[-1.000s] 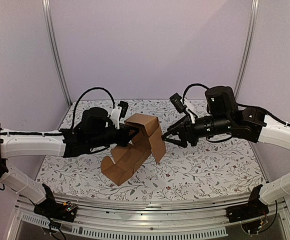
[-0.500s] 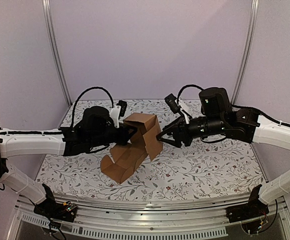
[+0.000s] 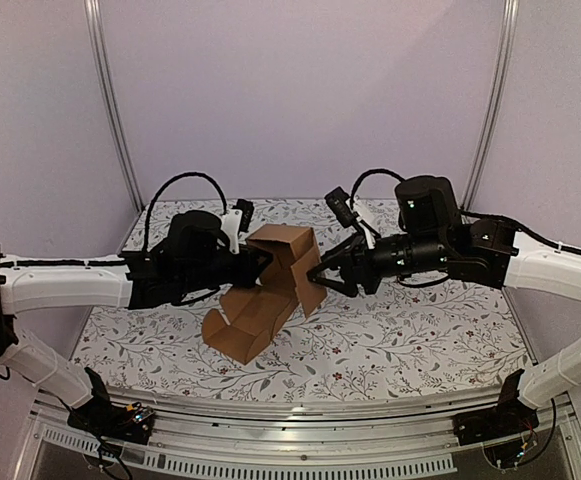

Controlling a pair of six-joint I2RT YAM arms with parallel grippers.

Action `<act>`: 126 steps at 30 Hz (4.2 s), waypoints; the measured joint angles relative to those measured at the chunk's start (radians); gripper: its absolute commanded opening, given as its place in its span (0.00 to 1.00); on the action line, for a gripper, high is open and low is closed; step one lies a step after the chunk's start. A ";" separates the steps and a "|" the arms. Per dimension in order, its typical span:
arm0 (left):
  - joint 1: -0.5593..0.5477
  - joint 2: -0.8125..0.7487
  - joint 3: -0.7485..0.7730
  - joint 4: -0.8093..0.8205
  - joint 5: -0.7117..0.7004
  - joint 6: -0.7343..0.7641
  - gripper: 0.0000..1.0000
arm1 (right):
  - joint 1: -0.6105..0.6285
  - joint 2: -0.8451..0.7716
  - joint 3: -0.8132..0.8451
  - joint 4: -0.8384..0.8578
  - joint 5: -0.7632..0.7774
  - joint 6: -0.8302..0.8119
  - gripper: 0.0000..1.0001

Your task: Fold the paper box

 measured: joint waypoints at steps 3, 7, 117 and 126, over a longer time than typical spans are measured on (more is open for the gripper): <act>0.000 0.009 0.014 -0.023 -0.022 -0.005 0.00 | 0.009 0.013 0.007 0.001 0.010 0.001 0.62; 0.001 0.018 0.020 -0.037 -0.038 -0.010 0.00 | 0.013 0.027 0.014 0.000 0.022 0.000 0.64; -0.118 0.156 0.206 -0.499 -0.357 -0.505 0.19 | 0.156 0.521 0.247 0.090 0.968 0.121 0.00; -0.148 0.156 0.230 -0.471 -0.291 -0.484 0.58 | 0.142 0.547 0.248 0.090 0.994 0.119 0.00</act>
